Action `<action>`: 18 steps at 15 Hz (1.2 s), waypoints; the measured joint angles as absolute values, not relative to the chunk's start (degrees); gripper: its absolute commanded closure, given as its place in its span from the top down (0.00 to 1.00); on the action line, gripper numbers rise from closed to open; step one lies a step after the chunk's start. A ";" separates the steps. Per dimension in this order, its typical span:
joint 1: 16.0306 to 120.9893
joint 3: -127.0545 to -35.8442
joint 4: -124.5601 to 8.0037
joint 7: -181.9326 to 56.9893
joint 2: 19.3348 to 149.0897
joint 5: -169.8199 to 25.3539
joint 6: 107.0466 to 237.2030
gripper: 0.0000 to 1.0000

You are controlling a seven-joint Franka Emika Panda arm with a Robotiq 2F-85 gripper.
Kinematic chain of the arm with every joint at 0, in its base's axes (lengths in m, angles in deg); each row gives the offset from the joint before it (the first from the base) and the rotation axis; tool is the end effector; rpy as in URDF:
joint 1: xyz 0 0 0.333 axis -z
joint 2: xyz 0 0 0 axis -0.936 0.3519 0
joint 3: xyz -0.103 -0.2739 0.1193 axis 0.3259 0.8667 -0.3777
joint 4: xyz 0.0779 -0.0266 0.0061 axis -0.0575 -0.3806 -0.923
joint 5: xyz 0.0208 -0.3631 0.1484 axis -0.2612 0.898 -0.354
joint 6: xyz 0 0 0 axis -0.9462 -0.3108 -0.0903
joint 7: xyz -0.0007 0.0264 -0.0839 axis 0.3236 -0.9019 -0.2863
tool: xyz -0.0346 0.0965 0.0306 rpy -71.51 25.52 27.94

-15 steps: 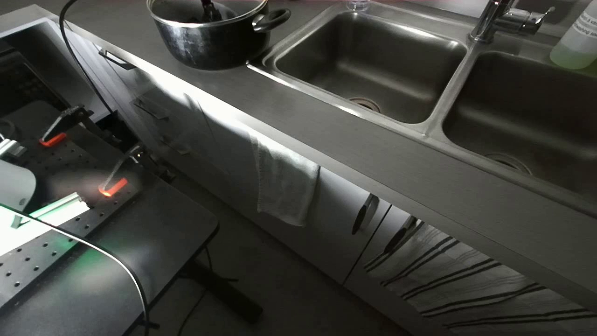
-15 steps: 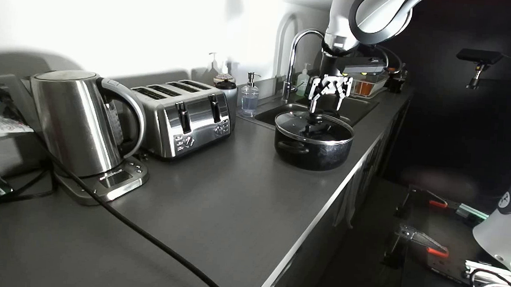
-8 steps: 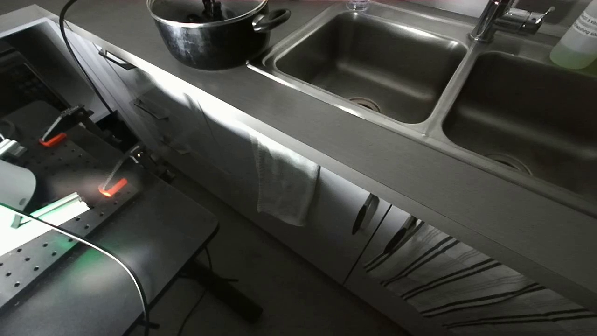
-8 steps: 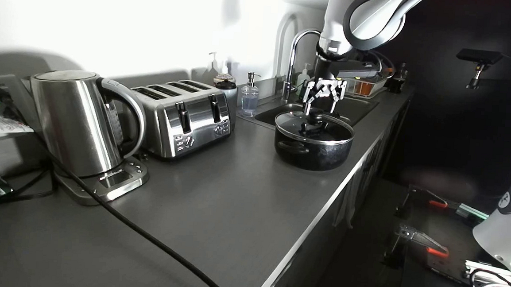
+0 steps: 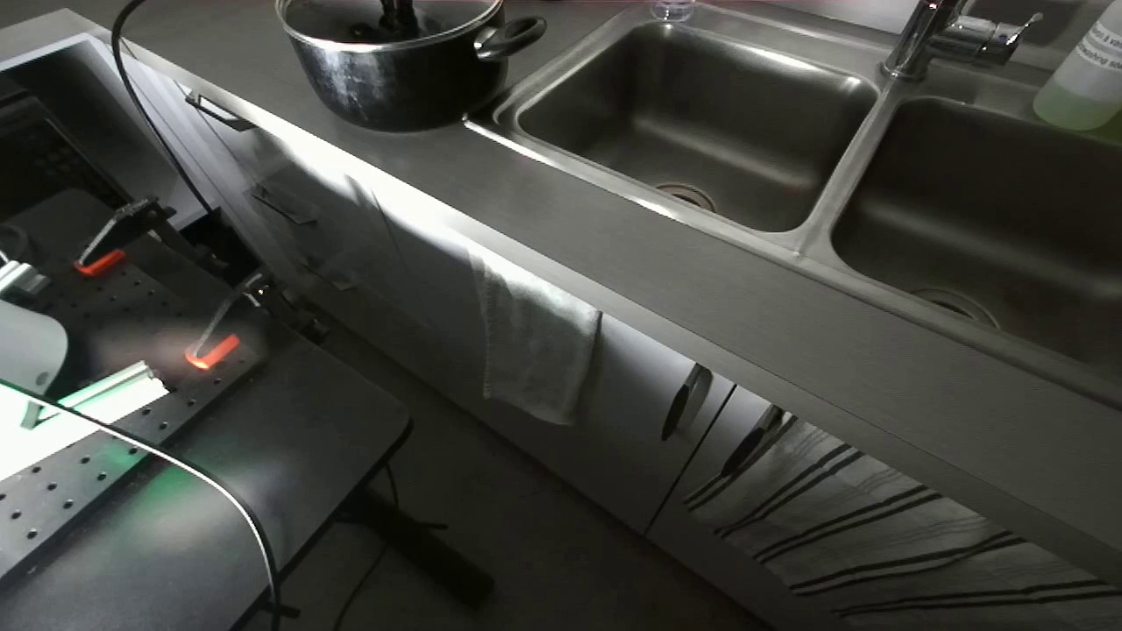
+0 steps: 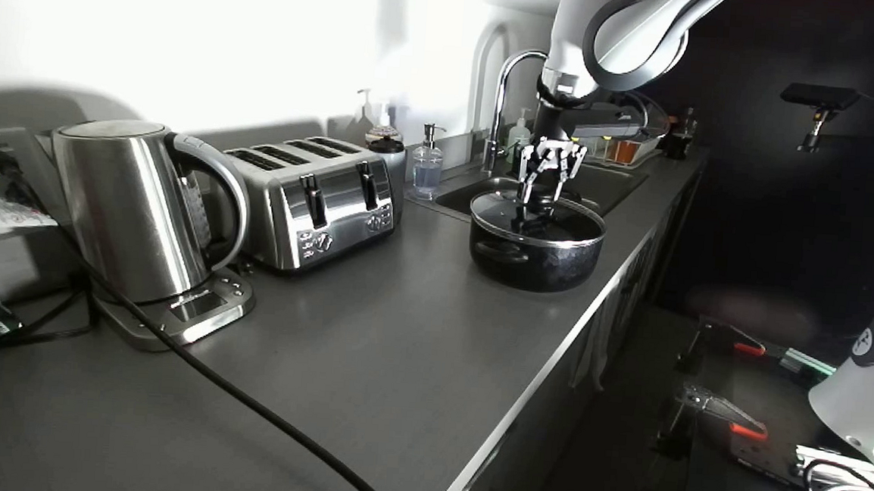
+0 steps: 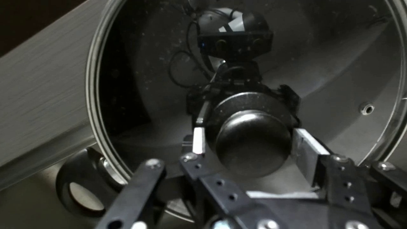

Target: Remove the lid from the pot

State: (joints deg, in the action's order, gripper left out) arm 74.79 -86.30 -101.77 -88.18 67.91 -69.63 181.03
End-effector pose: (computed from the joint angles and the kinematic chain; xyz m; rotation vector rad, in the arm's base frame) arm 0.5083 -0.0394 0.3346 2.9922 -0.8178 0.2173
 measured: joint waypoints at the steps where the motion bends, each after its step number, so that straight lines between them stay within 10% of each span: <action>1: 74.65 -86.26 -101.52 -88.18 67.76 -69.67 181.11 0.29; 18: 71.87 -86.02 -103.08 -77.95 57.65 -78.97 179.85 0.25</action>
